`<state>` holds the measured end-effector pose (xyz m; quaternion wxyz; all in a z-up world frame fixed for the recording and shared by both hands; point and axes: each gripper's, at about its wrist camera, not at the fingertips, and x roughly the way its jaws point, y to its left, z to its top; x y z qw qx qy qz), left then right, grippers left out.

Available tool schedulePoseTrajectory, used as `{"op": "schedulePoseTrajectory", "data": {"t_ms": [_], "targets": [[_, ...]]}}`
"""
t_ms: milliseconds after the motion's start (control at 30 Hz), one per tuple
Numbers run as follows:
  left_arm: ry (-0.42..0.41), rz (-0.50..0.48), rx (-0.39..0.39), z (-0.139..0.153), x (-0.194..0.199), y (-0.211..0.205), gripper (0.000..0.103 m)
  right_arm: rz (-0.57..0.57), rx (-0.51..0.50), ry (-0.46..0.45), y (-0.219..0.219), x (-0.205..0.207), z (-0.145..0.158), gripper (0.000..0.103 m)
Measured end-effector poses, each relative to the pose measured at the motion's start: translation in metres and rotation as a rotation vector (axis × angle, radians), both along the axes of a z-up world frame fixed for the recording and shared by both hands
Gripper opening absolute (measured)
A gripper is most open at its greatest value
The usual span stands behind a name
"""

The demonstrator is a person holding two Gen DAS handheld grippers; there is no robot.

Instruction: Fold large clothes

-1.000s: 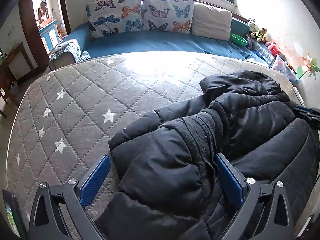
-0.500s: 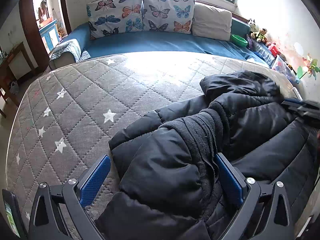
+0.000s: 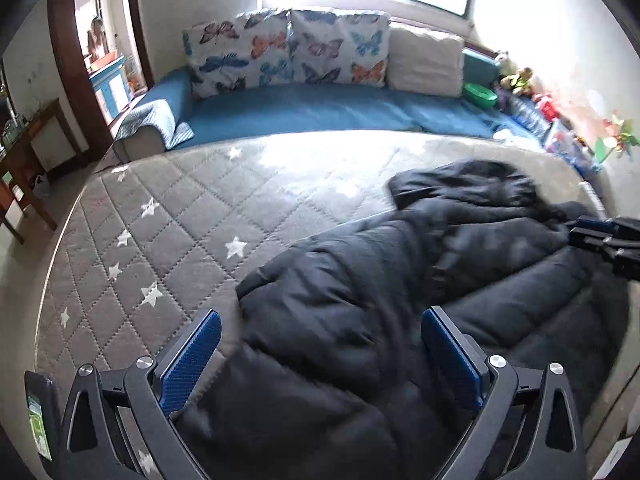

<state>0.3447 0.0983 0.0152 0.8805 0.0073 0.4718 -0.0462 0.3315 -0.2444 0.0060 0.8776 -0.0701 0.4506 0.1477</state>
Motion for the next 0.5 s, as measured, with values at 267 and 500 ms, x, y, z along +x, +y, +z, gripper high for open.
{"op": "schedulePoseTrajectory", "data": {"t_ms": [267,500], "targets": [[-0.094,-0.088,-0.013,0.047,-0.072,-0.036,0.103,0.060,0.047,-0.002,-0.002,-0.051,0.006,0.049],[-0.099,-0.166,0.030,0.033,-0.119,-0.069,0.103,0.078,0.023,-0.007,-0.005,-0.078,-0.004,0.049]]}}
